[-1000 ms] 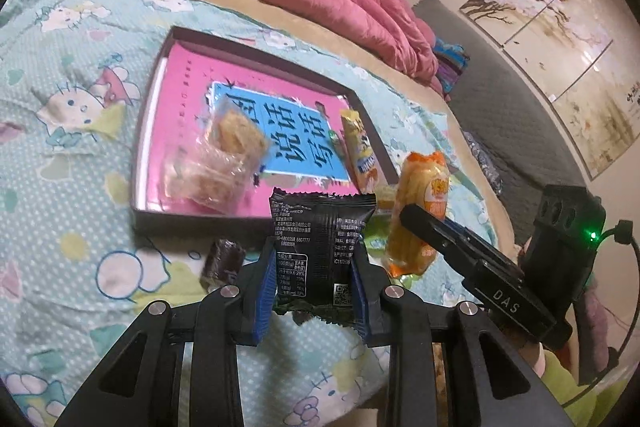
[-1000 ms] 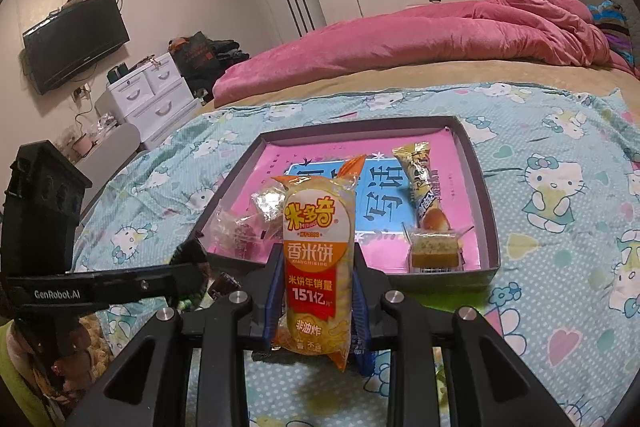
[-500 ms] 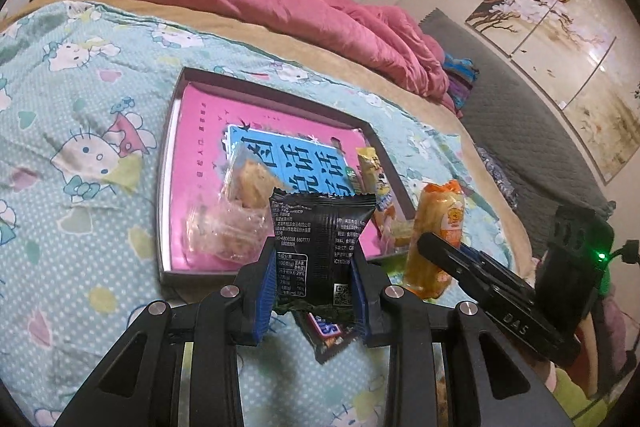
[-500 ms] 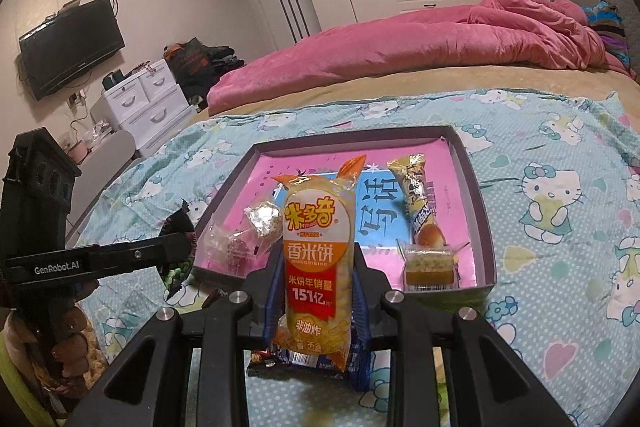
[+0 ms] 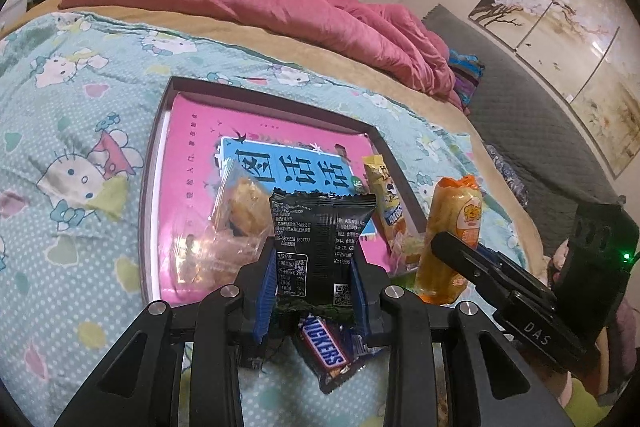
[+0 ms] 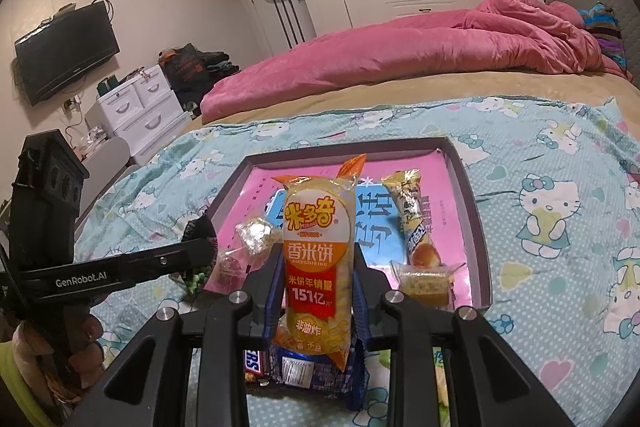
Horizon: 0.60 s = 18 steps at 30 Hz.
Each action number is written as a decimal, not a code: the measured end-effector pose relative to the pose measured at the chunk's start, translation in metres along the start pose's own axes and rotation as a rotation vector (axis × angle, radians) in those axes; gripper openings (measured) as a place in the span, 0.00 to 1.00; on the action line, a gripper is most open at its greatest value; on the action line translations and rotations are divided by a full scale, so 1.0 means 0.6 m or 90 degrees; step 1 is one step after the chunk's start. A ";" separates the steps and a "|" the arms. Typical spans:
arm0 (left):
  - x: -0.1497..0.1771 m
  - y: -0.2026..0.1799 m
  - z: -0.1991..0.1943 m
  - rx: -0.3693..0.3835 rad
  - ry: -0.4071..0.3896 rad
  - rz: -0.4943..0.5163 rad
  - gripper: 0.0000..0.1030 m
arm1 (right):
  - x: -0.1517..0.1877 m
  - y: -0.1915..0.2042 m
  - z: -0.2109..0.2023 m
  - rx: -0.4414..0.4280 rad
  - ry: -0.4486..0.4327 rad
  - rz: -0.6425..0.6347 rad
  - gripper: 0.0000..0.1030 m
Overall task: Organize snacks
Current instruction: 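Carry the bread bag with the right tool over the tray while the left tool carries the black bag there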
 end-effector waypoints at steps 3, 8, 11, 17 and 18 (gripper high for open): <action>-0.002 -0.001 0.005 0.000 0.000 -0.001 0.32 | -0.004 -0.003 0.002 0.004 -0.002 0.000 0.29; -0.012 -0.005 0.012 -0.003 -0.007 -0.002 0.32 | -0.011 -0.012 0.010 0.019 -0.005 0.005 0.29; -0.014 -0.011 0.022 -0.002 -0.004 0.003 0.32 | -0.012 -0.017 0.015 0.025 -0.005 0.011 0.29; -0.011 -0.017 0.034 -0.009 -0.006 0.026 0.32 | -0.011 -0.019 0.022 0.027 0.000 0.013 0.29; -0.011 -0.015 0.035 -0.010 -0.005 0.026 0.32 | -0.010 -0.018 0.024 0.028 0.003 0.011 0.29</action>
Point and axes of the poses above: each gripper's, at about its wrist camera, not at the fingertips, and z roughly the way its jaws point, y to its left, x to its underside, the point moved 9 cm from there along z, roughly the way its jaws point, and after that the axes turned 5 degrees about -y, right-handed, at the moved point
